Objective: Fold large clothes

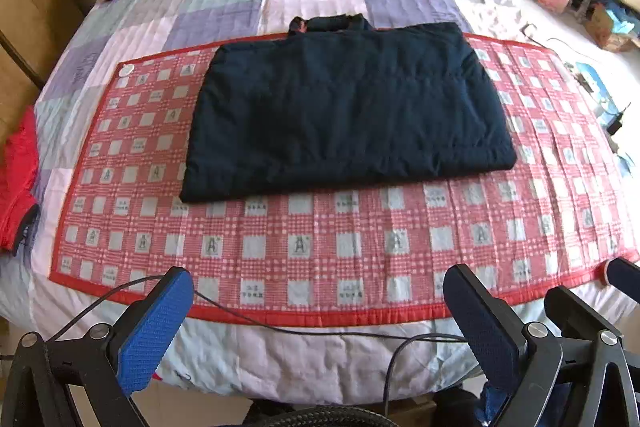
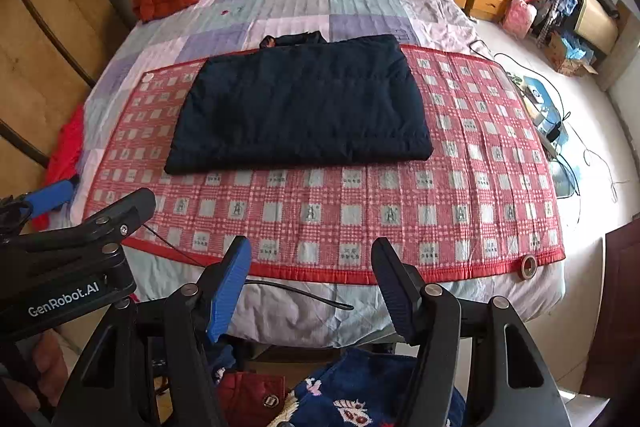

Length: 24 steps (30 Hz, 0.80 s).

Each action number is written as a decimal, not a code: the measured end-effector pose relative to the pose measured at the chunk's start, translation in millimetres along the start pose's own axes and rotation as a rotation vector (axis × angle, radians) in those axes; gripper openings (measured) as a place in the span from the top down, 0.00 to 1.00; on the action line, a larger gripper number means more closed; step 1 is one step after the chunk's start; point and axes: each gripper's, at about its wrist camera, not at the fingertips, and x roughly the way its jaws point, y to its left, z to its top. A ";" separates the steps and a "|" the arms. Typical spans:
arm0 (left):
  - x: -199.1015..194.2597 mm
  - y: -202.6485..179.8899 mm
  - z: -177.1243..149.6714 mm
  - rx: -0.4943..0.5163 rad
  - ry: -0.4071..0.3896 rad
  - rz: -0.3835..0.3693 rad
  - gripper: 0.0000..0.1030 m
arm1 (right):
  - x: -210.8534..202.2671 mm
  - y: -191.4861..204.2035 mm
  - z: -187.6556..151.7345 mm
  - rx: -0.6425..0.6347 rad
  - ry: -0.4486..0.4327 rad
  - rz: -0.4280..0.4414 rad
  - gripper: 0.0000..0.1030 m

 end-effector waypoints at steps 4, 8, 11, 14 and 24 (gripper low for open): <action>0.0 -0.1 -0.2 0.001 0.001 -0.002 0.00 | 0.9 2.8 0.6 0.000 0.001 0.002 0.36; 0.0 -0.5 0.4 0.003 -0.002 -0.003 0.00 | 1.6 2.0 0.1 0.001 0.001 0.004 0.36; 0.8 -0.4 0.9 0.003 0.000 0.002 0.00 | 2.0 1.3 -0.1 0.000 0.003 0.007 0.36; 2.7 1.7 0.3 0.001 0.005 0.001 0.00 | 2.5 2.3 -0.1 -0.001 0.002 0.008 0.36; 3.2 4.0 -0.4 0.003 0.006 -0.008 0.00 | 2.4 2.2 0.0 0.001 0.003 0.007 0.36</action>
